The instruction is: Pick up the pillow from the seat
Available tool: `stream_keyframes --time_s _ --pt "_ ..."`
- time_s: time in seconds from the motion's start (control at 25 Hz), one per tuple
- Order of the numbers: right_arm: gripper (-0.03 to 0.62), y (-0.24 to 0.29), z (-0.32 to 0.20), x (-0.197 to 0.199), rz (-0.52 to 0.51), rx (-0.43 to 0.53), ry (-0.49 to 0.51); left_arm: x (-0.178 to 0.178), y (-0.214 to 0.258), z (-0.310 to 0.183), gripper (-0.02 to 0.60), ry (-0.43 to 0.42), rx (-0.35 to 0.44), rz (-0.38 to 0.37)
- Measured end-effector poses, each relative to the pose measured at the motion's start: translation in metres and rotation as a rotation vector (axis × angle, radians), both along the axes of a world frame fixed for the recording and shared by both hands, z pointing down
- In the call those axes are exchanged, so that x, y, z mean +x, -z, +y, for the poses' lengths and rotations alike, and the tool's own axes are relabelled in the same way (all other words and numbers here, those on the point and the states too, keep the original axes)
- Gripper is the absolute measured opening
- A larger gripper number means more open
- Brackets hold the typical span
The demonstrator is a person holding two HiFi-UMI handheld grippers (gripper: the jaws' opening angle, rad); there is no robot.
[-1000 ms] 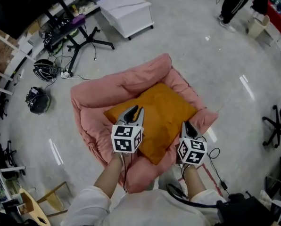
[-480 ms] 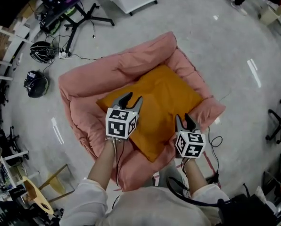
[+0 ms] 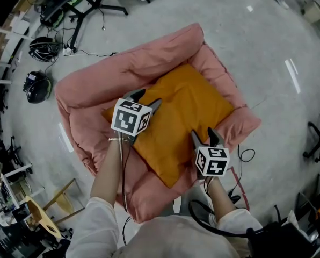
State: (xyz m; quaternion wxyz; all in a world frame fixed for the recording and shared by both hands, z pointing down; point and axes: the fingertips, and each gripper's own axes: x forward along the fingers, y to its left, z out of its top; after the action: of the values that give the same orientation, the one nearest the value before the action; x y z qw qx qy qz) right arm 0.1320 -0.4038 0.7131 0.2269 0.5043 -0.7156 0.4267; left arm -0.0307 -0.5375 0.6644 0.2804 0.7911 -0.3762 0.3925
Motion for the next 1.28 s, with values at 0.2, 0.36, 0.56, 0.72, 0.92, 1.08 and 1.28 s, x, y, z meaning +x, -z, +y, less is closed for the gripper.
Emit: stream_keyframes --time_s 0.2,0.36,0.56,0.72,0.92,1.08,1.28 --pt "0.268 -0.028 0.005 -0.012 0.026 -0.085 0.060 0.004 -0.045 0.005 0.291 -0.183 -0.158 -0.055" --pt "0.270 -0.041 0.003 -0.021 -0.016 -0.120 0.049 0.001 -0.074 0.013 0.307 -0.251 -0.233 -0.103" --pt "0.268 -0.057 0.002 -0.025 -0.054 -0.146 0.053 -0.001 -0.108 0.026 0.305 -0.294 -0.324 -0.156" --pt "0.268 -0.069 0.001 -0.030 -0.083 -0.169 0.057 -0.002 -0.129 0.034 0.301 -0.341 -0.431 -0.204" --pt "0.267 -0.080 0.001 -0.036 -0.096 -0.181 0.052 -0.001 -0.148 0.040 0.295 -0.437 -0.479 -0.290" --pt "0.228 -0.088 -0.002 -0.040 -0.110 -0.180 0.046 0.000 -0.160 0.044 0.275 -0.473 -0.486 -0.305" --pt "0.153 -0.090 -0.002 -0.041 -0.118 -0.179 0.040 0.001 -0.159 0.044 0.175 -0.500 -0.454 -0.338"
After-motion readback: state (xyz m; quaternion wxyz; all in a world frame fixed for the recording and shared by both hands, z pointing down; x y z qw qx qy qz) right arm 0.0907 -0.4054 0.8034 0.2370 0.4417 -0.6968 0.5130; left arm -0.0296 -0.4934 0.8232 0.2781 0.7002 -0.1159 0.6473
